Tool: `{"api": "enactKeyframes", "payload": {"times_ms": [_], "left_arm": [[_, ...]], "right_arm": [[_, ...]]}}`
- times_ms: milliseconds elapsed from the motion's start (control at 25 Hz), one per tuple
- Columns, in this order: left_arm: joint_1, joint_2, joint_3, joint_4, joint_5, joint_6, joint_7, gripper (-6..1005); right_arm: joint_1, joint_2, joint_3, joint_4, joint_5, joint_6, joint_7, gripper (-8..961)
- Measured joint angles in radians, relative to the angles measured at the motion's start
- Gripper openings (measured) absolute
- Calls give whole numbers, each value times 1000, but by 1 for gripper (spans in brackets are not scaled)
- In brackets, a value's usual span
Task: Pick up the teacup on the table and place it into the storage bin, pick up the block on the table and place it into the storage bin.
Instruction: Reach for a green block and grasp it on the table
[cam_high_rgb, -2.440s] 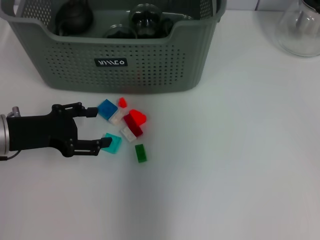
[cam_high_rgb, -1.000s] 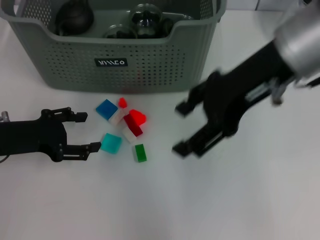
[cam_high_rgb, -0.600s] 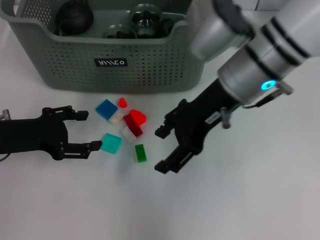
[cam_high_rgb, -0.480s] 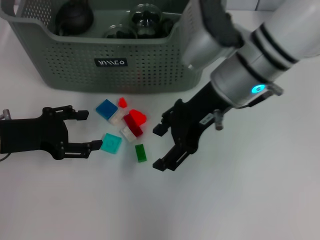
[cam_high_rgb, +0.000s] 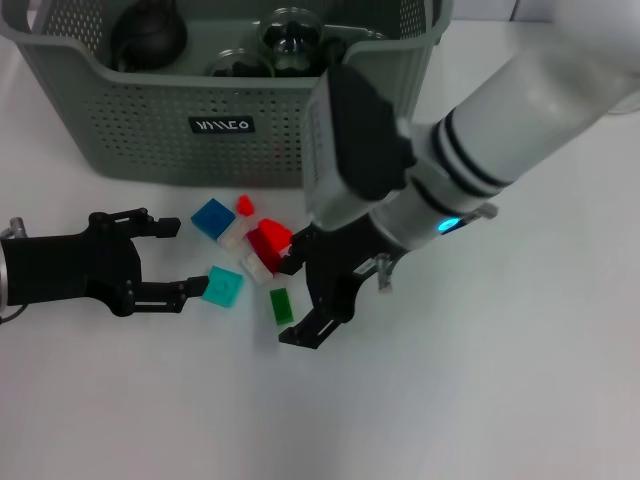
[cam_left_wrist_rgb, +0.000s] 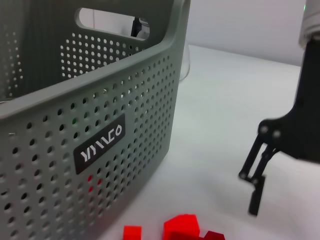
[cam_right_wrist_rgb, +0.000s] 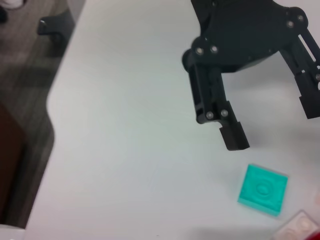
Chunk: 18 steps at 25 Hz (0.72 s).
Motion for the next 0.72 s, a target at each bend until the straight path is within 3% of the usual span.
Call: {"api": "enactKeyframes", "payload": {"times_ms": [200, 720], "left_arm": [[0, -1, 0, 0, 0, 1, 0, 857], [-1, -3, 2, 0, 5, 2, 0, 859]], "right_arm": [[13, 3, -98, 45, 63, 107, -3, 892], [17, 7, -131, 104, 128, 190, -17, 890]]}}
